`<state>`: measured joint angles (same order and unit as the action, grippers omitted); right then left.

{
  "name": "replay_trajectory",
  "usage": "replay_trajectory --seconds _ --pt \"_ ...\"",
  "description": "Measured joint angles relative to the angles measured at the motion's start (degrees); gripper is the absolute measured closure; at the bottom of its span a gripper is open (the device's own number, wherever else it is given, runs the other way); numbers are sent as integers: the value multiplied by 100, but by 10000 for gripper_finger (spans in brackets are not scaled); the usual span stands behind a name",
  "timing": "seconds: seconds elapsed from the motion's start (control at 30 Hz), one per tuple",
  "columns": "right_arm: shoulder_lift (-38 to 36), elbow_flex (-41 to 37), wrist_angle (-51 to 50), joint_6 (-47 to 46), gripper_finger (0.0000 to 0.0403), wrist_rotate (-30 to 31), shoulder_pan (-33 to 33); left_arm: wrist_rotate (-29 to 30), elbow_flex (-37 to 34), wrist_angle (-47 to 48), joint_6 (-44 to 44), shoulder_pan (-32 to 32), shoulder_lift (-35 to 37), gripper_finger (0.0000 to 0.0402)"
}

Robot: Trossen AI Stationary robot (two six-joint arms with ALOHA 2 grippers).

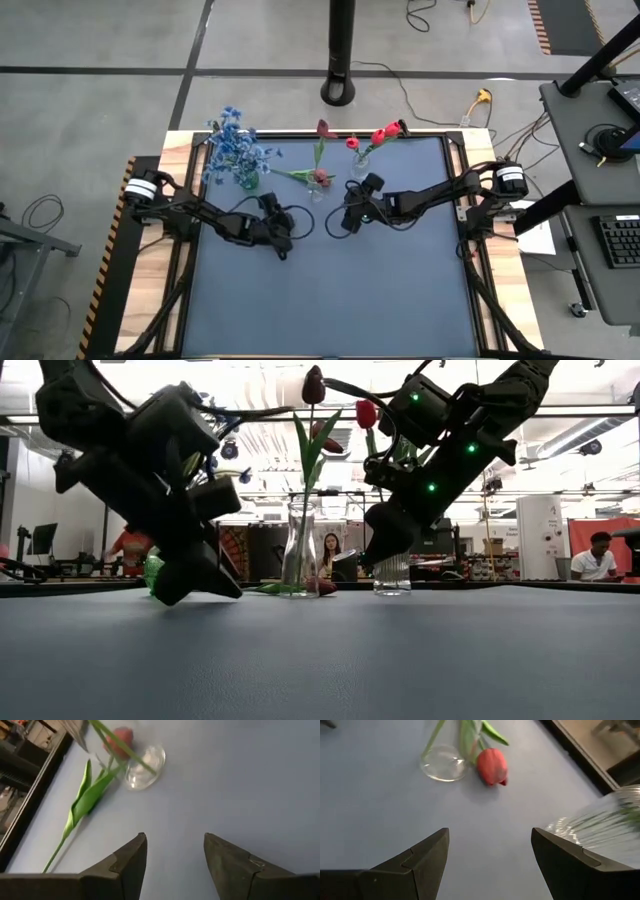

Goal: Sort flowers into vase by color
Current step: Put the dark red tulip into the bottom transparent vase

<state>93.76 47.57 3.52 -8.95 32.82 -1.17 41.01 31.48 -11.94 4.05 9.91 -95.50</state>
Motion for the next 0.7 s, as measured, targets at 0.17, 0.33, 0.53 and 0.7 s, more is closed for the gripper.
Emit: replay_trajectory --seconds 0.17,0.33,0.53,0.7 --pt "-2 -70 20 11 129 -314 2 29 215 785 224 113 65 222" --pt "-2 -308 62 56 129 -355 4 34 459 1352 261 170 70 222" --pt "0 -708 976 819 129 -1265 6 100 758 2052 291 205 74 222" --pt "4 -947 1958 1532 129 -1325 0 544 723 2108 457 456 74 222"
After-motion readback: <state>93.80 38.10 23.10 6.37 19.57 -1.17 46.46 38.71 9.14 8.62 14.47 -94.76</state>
